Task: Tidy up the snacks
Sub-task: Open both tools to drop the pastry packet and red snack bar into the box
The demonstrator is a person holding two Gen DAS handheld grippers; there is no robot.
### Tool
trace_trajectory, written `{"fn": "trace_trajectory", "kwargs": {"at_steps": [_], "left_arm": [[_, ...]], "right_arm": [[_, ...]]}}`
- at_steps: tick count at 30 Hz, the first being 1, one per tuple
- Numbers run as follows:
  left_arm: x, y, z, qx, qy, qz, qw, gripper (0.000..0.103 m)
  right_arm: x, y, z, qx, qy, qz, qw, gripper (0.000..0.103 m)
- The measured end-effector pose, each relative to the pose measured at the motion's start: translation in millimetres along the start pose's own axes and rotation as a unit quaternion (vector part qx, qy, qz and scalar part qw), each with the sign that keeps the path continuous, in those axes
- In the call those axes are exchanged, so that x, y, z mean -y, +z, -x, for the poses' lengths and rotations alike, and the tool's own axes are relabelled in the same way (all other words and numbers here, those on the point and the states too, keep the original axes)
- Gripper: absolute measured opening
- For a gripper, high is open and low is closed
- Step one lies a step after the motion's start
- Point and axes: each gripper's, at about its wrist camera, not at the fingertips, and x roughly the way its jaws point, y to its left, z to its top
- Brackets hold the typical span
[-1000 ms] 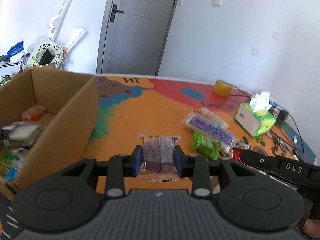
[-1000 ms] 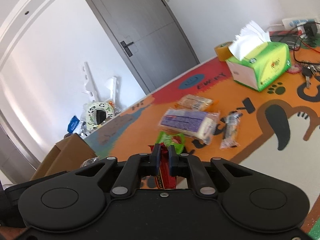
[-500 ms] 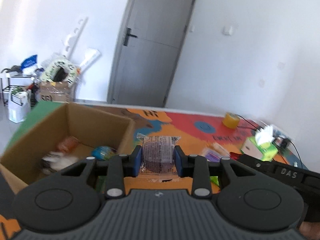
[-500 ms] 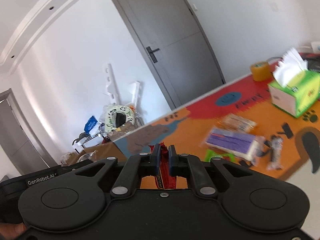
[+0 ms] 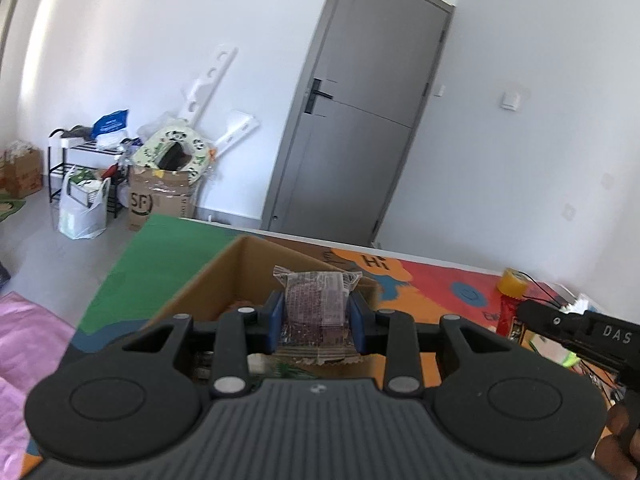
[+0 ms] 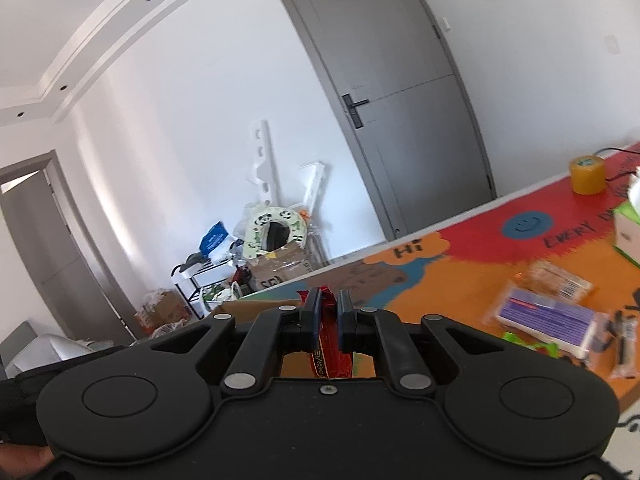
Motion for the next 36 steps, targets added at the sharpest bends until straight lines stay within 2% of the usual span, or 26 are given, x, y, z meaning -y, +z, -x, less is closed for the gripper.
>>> {"fn": "trace_trajectory", "kwargs": {"at_steps": [12, 25, 29, 30, 32, 33, 34, 36], "left_arm": [[-41.7, 4.5, -7.5, -0.006, 0.021, 0.030, 0.9993, 0.033], [-62.9, 13.4, -1.6, 0.015, 0.027, 0.043, 0.9986, 0.054], [-64.4, 14.5, -7.3, 0.013, 0.032, 0.043, 0.9985, 0.056], [-64.2, 14.3, -9.2, 0.009, 0.033, 0.044, 0.9984, 0.056], [-62.1, 13.6, -12.5, 0.004, 0.035, 0.043, 0.9985, 0.057], [-61.2, 12.3, -12.0, 0.002, 0.036, 0.041, 0.9985, 0.058], [-61.6, 10.5, -11.3, 0.001, 0.037, 0.040, 0.9985, 0.060], [-57.9, 9.3, -10.9, 0.000, 0.034, 0.035, 0.9988, 0.064]], "right_arm": [[-41.3, 8.1, -31.9, -0.006, 0.019, 0.029, 0.999, 0.009], [-73.1, 1.9, -62.5, -0.029, 0.036, 0.049, 0.998, 0.009], [-79.3, 1.1, -72.7, -0.029, 0.045, 0.048, 0.997, 0.009], [-81.2, 1.3, -73.9, -0.024, 0.053, 0.048, 0.997, 0.012], [-82.1, 2.7, -75.3, -0.022, 0.054, 0.040, 0.997, 0.028], [-81.2, 3.5, -75.7, -0.023, 0.048, 0.035, 0.998, 0.048], [-78.7, 3.3, -73.9, -0.019, 0.042, 0.032, 0.998, 0.056], [-71.7, 2.4, -68.6, -0.016, 0.031, 0.028, 0.999, 0.055]]}}
